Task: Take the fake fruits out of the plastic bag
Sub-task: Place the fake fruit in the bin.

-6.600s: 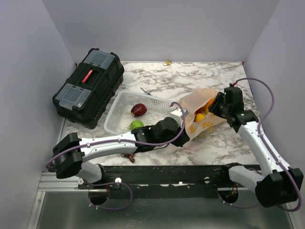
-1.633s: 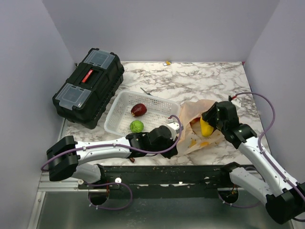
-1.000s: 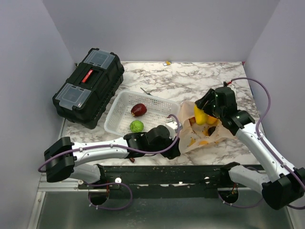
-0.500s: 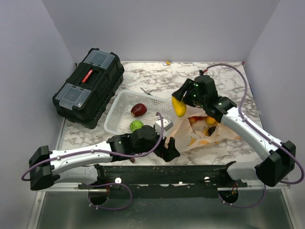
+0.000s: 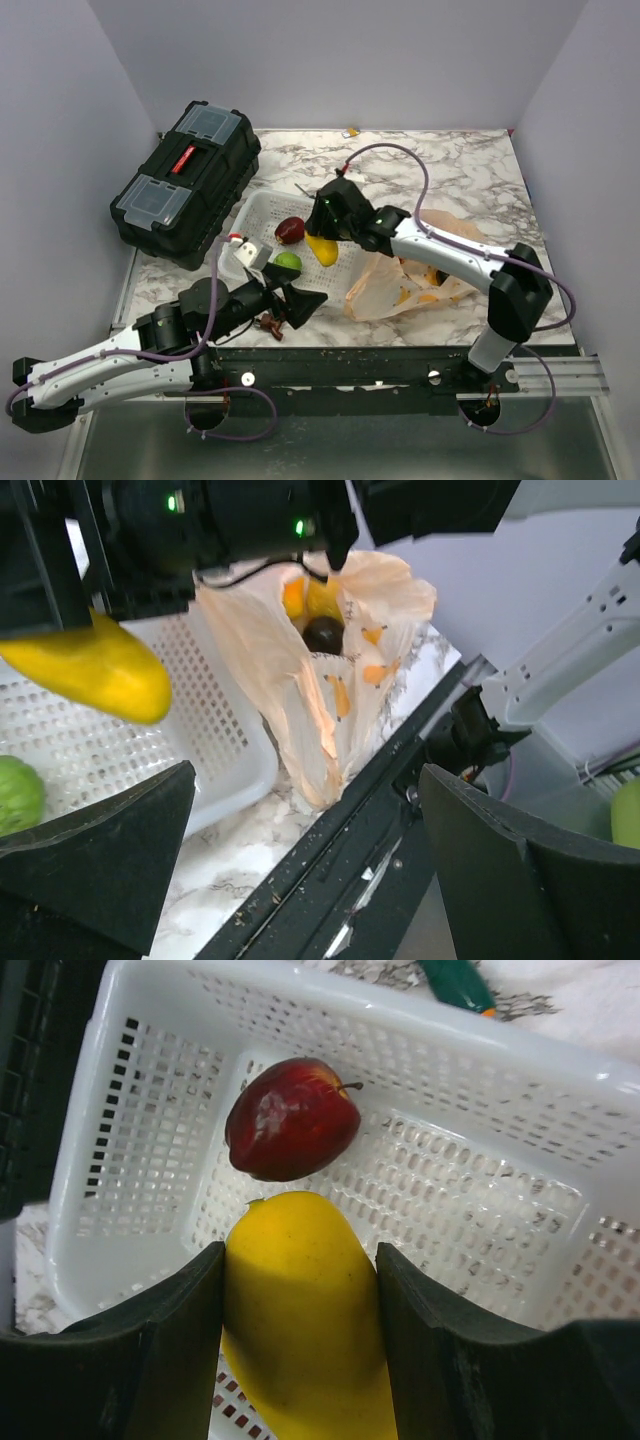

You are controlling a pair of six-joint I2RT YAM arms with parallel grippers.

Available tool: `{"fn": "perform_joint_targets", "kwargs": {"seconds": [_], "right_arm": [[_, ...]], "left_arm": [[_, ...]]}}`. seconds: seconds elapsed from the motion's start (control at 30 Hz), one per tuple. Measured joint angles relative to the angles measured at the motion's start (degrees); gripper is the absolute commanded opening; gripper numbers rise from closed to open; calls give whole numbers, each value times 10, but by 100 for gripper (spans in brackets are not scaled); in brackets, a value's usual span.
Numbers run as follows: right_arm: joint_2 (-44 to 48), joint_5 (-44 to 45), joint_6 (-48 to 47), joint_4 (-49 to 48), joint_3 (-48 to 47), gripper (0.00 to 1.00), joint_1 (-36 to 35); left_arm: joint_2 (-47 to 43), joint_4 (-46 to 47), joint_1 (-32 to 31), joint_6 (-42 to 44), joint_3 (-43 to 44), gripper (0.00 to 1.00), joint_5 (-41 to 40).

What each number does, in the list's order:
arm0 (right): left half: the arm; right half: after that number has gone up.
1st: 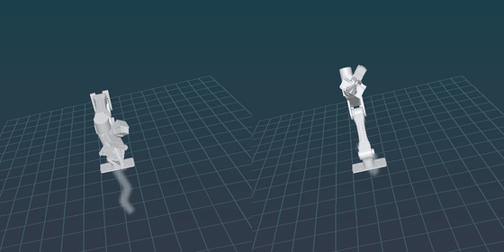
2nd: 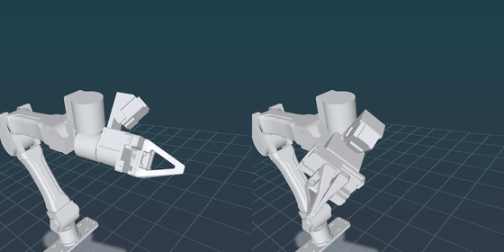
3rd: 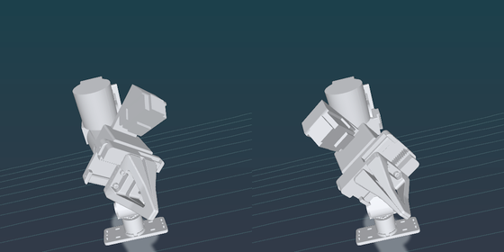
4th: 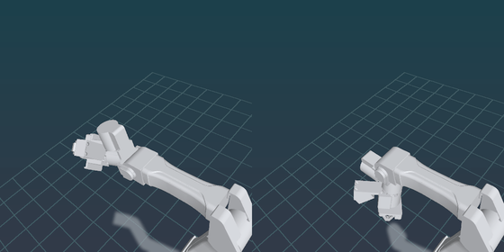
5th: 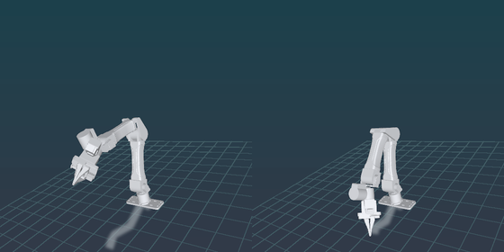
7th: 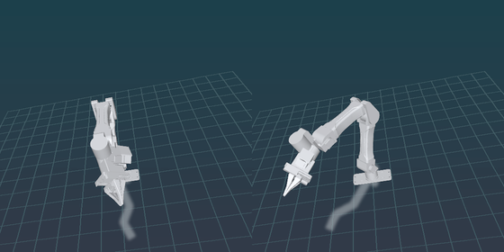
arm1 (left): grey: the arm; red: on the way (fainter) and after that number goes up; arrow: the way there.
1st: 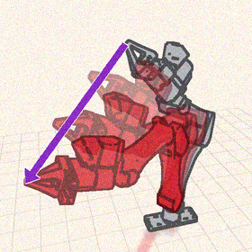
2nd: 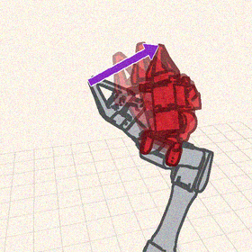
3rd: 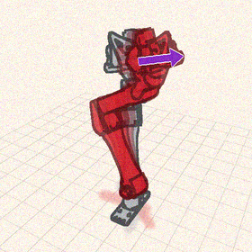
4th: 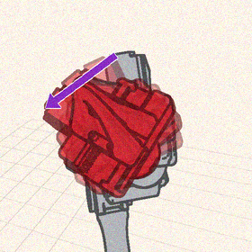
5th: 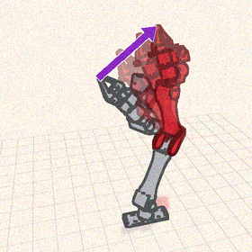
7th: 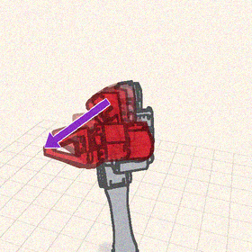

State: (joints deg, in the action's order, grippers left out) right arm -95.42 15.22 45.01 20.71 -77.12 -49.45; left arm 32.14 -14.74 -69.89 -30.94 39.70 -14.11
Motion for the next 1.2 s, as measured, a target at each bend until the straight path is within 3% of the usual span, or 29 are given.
{"fn": "perform_joint_targets", "kwargs": {"seconds": [0.17, 0.43, 0.97, 1.2], "right_arm": [[-86, 31, 0, 19, -52, 11, -39], [-172, 74, 6, 75, -90, 14, -66], [-176, 73, 22, 62, -62, 64, -68], [-176, 61, 23, 51, -58, 75, -68]], "left_arm": [[-53, -15, 0, 0, -21, 95, -42], [-57, -39, 0, -1, -24, 95, -61], [-38, -38, 0, -4, -31, 95, -62], [-37, -38, 0, -4, -31, 95, -62]]}}
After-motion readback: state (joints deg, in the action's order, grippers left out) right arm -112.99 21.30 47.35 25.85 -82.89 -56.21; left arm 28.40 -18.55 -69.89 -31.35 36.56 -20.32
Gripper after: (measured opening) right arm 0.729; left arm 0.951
